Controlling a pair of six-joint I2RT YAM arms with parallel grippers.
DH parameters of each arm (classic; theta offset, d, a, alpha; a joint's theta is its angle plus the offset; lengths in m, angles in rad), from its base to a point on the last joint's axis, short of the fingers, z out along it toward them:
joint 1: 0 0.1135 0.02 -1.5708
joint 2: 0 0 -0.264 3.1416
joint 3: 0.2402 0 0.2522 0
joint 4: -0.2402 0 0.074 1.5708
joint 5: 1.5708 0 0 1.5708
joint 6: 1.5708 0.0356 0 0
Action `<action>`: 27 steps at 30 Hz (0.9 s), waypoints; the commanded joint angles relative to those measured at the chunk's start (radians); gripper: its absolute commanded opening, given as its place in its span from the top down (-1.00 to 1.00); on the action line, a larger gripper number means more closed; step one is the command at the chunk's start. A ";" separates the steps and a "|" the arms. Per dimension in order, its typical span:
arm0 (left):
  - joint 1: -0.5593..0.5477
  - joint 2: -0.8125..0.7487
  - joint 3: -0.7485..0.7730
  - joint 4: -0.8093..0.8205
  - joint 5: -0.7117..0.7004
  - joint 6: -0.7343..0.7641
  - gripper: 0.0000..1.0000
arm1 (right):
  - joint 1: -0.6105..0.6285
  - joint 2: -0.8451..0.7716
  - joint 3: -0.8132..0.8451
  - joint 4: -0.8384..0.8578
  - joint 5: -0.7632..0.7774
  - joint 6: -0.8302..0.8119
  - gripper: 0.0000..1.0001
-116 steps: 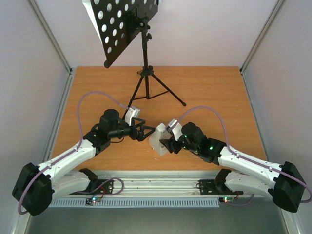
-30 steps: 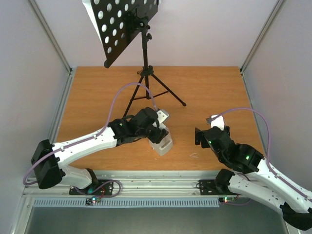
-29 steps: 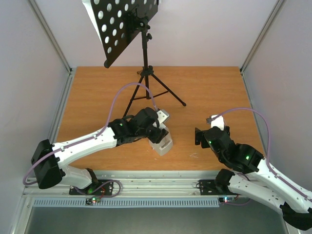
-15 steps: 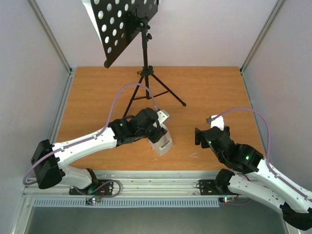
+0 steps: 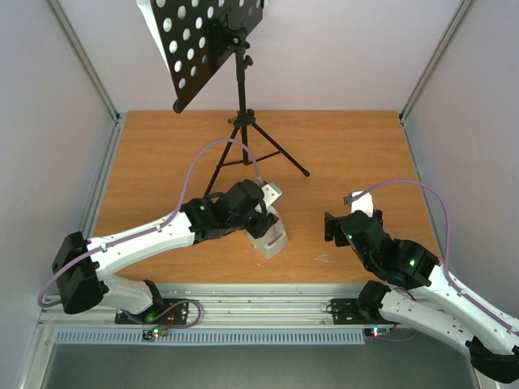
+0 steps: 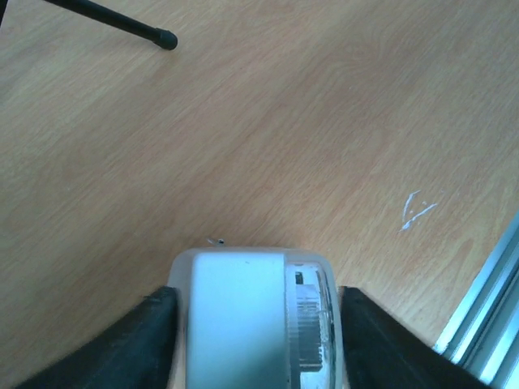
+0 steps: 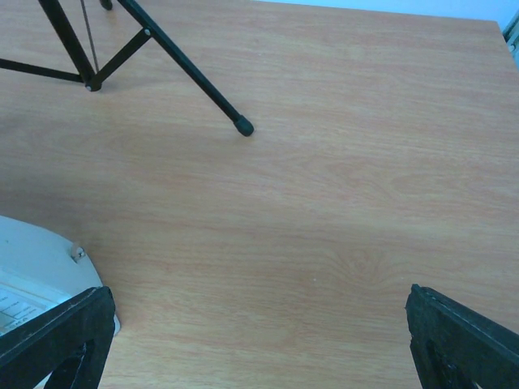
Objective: Pack up the instrument practice props
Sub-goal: Adjust the cover of the metronome on the metronome.
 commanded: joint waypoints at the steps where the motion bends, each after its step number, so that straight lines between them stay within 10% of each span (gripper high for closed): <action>1: -0.007 0.010 0.017 0.006 0.004 0.006 -0.34 | -0.004 -0.015 -0.008 0.005 0.007 -0.003 -0.97; 5: -0.007 -0.030 -0.028 0.082 0.063 -0.004 -0.97 | -0.004 -0.017 -0.012 0.019 -0.028 -0.012 -0.97; 27: 0.236 -0.322 -0.561 0.534 0.487 -0.209 -0.99 | -0.033 0.232 -0.335 0.464 -0.471 0.302 -0.59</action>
